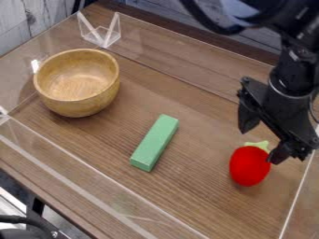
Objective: Move the red object to the left
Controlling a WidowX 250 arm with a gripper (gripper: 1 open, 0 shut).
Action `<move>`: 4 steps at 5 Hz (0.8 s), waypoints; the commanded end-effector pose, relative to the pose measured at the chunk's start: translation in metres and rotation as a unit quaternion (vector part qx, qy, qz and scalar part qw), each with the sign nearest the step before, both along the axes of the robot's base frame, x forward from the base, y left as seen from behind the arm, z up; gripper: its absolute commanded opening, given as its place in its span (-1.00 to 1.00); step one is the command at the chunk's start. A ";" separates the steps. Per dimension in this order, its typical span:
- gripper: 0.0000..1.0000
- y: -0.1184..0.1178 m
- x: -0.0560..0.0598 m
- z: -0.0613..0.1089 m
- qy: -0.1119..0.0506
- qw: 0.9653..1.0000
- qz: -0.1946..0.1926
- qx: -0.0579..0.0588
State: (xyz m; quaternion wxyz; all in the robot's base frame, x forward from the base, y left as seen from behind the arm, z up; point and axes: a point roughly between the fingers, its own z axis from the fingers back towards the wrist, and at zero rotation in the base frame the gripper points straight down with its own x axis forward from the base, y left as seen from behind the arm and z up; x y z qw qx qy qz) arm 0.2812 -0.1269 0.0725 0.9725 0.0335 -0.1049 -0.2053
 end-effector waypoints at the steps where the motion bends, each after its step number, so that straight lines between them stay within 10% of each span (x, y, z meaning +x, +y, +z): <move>1: 1.00 -0.010 0.012 0.003 -0.009 0.999 -0.030 -0.012; 3: 1.00 -0.016 0.007 -0.040 0.015 0.999 0.027 -0.009; 4: -1.00 -0.025 0.009 -0.044 0.018 0.999 0.025 -0.009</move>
